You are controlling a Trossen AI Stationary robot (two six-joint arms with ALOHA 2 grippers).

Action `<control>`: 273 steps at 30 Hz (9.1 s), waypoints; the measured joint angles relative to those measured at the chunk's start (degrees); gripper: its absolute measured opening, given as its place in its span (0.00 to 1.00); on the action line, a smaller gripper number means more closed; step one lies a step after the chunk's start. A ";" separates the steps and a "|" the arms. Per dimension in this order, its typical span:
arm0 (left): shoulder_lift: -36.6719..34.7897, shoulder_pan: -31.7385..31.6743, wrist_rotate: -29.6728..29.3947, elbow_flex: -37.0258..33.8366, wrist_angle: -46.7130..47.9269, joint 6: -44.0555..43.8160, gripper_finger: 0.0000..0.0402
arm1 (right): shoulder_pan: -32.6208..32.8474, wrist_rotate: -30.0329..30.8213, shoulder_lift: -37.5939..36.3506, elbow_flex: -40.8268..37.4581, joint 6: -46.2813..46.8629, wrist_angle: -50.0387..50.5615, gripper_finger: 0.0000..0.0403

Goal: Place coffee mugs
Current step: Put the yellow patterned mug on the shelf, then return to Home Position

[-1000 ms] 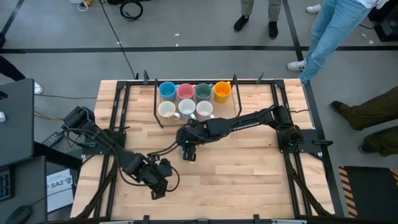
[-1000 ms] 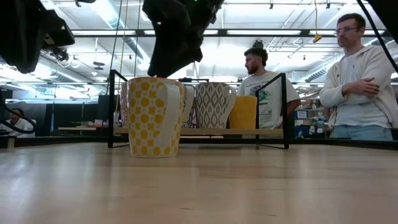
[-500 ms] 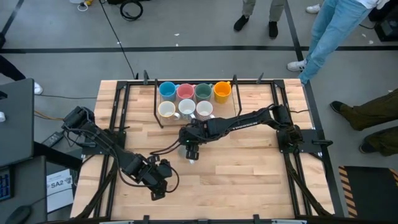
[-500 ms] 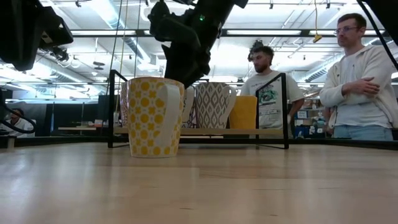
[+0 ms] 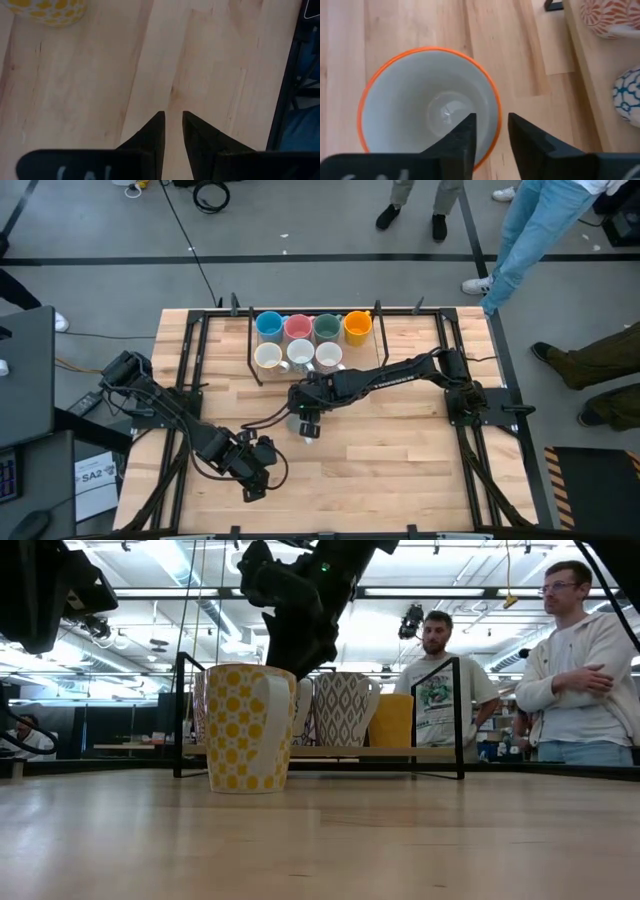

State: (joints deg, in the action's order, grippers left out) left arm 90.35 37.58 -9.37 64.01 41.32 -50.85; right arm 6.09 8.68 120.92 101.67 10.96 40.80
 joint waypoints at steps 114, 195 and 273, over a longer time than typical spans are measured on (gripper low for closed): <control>0.02 -0.15 -6.06 0.00 -5.20 0.04 0.18 | -33.22 -9.79 -20.79 -12.33 -24.22 19.54 0.13; -53.08 -29.00 -12.19 -16.51 -23.20 47.34 0.18 | -17.39 -9.59 -92.44 -49.59 -6.35 0.92 0.37; -87.87 -28.52 -15.66 -63.57 -48.67 56.85 0.02 | -17.40 -14.27 -120.32 -101.29 3.76 -42.53 0.37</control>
State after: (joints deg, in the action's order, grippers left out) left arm 2.47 9.06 -25.03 0.44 -7.35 6.00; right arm -11.31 -5.58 0.60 0.38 14.72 -1.74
